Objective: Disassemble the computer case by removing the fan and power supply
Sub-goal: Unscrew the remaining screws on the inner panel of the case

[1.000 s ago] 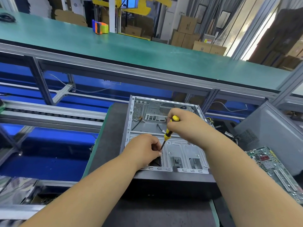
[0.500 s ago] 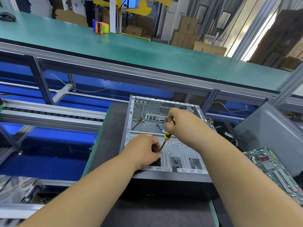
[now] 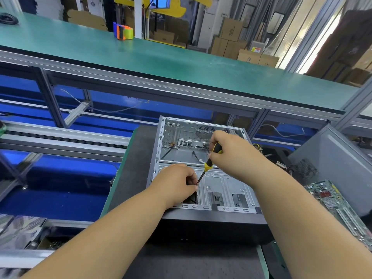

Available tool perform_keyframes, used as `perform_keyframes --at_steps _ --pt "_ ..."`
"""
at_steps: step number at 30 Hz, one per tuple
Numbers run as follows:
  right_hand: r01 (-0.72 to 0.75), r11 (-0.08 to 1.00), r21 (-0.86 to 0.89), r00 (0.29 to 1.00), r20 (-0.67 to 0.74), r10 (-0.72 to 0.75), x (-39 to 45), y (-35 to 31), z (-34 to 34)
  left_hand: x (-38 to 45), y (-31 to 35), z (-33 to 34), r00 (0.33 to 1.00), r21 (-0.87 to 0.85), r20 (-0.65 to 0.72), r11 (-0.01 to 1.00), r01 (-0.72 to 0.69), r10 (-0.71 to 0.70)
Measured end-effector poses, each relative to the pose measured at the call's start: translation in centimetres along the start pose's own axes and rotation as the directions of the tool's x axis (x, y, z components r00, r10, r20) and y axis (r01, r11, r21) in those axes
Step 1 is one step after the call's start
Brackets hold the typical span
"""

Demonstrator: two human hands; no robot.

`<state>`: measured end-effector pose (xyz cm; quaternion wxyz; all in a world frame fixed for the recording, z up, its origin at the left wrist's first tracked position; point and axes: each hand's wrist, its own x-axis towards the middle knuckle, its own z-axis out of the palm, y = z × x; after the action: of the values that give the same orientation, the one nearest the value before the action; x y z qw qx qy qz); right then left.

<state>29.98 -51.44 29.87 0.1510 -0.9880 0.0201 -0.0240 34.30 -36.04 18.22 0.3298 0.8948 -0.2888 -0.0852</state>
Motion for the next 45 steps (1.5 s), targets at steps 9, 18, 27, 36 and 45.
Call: perform_keyframes --at_steps 9,18,27,36,45 --pt "-0.009 0.994 -0.109 1.0 -0.013 0.007 -0.1 -0.3 -0.5 0.1 -0.1 0.2 1.0 0.012 -0.006 1.0 -0.013 0.013" --pt "0.026 1.0 -0.013 0.999 0.033 -0.026 -0.4 -1.4 -0.2 0.2 -0.3 0.3 0.999 0.027 -0.007 0.999 -0.031 0.031" --pt "0.036 0.999 -0.035 0.999 0.015 -0.035 -0.2 -2.1 0.3 0.1 -0.3 0.1 0.998 0.059 0.013 0.997 -0.055 0.054" --pt "0.038 0.996 0.08 0.996 0.083 -0.045 -0.4 -1.7 0.1 0.2 -0.2 0.1 0.998 0.065 0.01 0.996 -0.054 0.054" --pt "-0.026 0.966 -0.256 0.998 -0.058 0.012 -0.2 -1.7 0.4 0.1 -0.2 0.0 0.998 0.043 0.017 0.997 -0.057 0.056"
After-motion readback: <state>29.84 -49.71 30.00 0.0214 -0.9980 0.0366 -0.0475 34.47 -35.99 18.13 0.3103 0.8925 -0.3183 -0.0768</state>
